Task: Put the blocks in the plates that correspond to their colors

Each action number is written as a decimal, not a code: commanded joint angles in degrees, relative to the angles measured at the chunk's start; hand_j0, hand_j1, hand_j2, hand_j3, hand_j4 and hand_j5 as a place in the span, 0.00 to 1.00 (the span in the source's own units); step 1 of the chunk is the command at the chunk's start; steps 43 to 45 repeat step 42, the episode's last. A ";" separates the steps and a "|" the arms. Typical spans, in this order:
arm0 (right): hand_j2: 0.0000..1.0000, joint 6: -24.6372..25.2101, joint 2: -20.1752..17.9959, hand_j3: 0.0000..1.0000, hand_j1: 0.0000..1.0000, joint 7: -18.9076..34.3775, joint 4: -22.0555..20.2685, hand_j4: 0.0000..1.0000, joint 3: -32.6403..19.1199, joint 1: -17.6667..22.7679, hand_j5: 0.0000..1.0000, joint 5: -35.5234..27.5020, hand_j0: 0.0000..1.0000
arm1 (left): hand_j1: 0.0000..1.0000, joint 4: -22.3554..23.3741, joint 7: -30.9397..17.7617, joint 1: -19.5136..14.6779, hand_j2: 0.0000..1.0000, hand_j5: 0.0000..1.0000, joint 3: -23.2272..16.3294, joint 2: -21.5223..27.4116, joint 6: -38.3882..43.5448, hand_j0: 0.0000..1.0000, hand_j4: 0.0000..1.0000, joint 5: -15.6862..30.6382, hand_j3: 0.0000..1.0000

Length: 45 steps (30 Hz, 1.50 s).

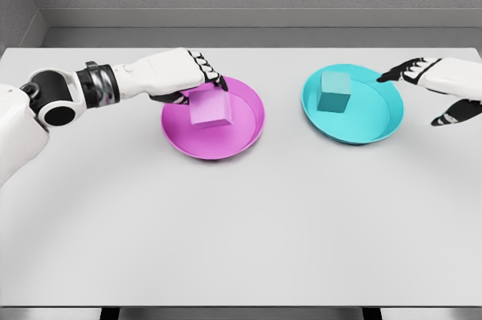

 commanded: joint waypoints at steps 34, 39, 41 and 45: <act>1.00 -0.40 -0.18 1.00 1.00 -0.03 -6.15 1.00 0.42 3.52 1.00 -0.46 1.00 | 1.00 -14.70 0.03 10.37 1.00 1.00 1.46 30.61 0.08 1.00 1.00 15.75 1.00; 1.00 -0.40 -0.27 1.00 1.00 -0.03 -6.06 1.00 0.25 3.52 1.00 -0.46 1.00 | 1.00 -15.05 0.03 10.37 1.00 1.00 1.64 30.70 0.08 1.00 1.00 15.75 1.00; 1.00 -0.40 -0.35 1.00 1.00 -0.03 -6.06 1.00 0.33 3.52 1.00 -0.46 1.00 | 1.00 -15.05 -0.06 10.37 1.00 1.00 1.64 30.70 0.08 1.00 1.00 15.75 1.00; 1.00 -0.40 -0.35 1.00 1.00 -0.03 -6.15 1.00 0.33 3.52 1.00 -0.46 1.00 | 1.00 -15.05 -0.06 10.37 1.00 1.00 1.64 30.70 0.08 1.00 1.00 15.75 1.00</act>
